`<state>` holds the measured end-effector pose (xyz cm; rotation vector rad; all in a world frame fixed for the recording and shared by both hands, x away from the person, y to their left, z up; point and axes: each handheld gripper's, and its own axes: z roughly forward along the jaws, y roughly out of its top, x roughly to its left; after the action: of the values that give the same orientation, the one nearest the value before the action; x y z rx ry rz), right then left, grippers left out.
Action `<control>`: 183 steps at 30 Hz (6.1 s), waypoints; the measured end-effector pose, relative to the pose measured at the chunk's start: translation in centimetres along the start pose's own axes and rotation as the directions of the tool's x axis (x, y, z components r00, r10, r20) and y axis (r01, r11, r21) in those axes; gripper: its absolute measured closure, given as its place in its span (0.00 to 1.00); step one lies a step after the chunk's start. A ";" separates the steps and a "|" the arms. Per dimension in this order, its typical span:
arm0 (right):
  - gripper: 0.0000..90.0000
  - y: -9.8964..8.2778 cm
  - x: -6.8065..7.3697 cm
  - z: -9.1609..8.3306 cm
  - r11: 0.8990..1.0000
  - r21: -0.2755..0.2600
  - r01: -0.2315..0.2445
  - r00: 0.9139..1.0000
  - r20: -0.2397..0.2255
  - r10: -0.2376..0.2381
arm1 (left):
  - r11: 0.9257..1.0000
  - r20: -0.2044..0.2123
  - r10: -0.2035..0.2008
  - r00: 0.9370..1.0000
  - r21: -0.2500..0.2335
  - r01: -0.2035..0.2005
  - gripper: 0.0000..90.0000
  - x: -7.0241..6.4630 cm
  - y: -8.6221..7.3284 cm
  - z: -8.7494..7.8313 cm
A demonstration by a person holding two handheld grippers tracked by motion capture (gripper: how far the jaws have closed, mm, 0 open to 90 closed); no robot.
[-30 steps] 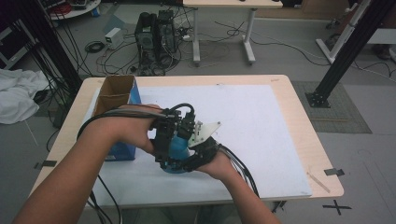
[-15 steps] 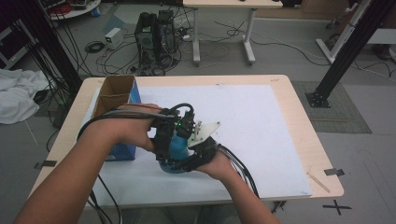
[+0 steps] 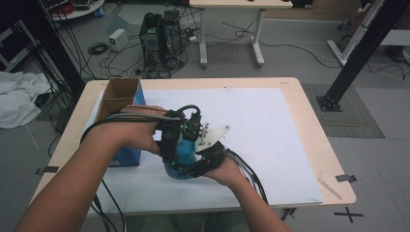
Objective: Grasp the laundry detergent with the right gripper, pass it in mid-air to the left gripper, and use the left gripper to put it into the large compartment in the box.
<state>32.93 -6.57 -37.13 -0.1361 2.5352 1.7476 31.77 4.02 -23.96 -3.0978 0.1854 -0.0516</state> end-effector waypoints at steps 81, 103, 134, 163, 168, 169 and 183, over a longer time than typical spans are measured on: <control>0.26 0.0 0.5 -1.9 0.996 0.022 -0.091 0.995 0.044 0.089 | 0.997 -0.016 -0.071 0.997 0.040 0.072 0.42 0.4 -0.2 -0.9; 0.14 2.1 0.2 -7.2 0.983 0.147 -0.114 0.981 0.174 0.088 | 0.983 0.014 -0.180 0.984 0.026 0.179 0.42 1.9 -2.4 -4.0; 0.14 4.4 0.1 -10.7 0.867 0.493 -0.077 0.994 0.110 0.025 | 0.521 0.123 -0.847 0.517 -0.006 0.854 0.42 4.6 -12.5 -12.0; 0.14 4.2 -0.1 -9.9 0.862 0.502 -0.071 0.995 0.100 0.024 | 0.295 0.075 -0.953 0.295 -0.016 0.956 0.42 7.1 -21.0 -12.5; 0.14 4.1 -0.3 -9.6 0.864 0.498 -0.073 0.994 0.105 0.023 | 0.319 0.053 -0.946 0.318 -0.002 0.948 0.42 7.7 -21.5 -11.8; 0.14 4.1 -0.3 -9.6 0.860 0.504 -0.079 0.994 0.107 0.028 | 0.328 0.048 -0.944 0.327 0.002 0.945 0.42 7.8 -21.5 -11.6; 0.14 3.8 -0.2 -9.3 0.861 0.501 -0.090 0.992 0.118 0.036 | 0.398 0.045 -0.917 0.396 0.051 0.916 0.42 8.9 -21.7 -8.2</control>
<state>32.79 -13.97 -30.30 0.0653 2.8379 1.0081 42.91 24.23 -14.59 -2.6930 -1.5477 0.0256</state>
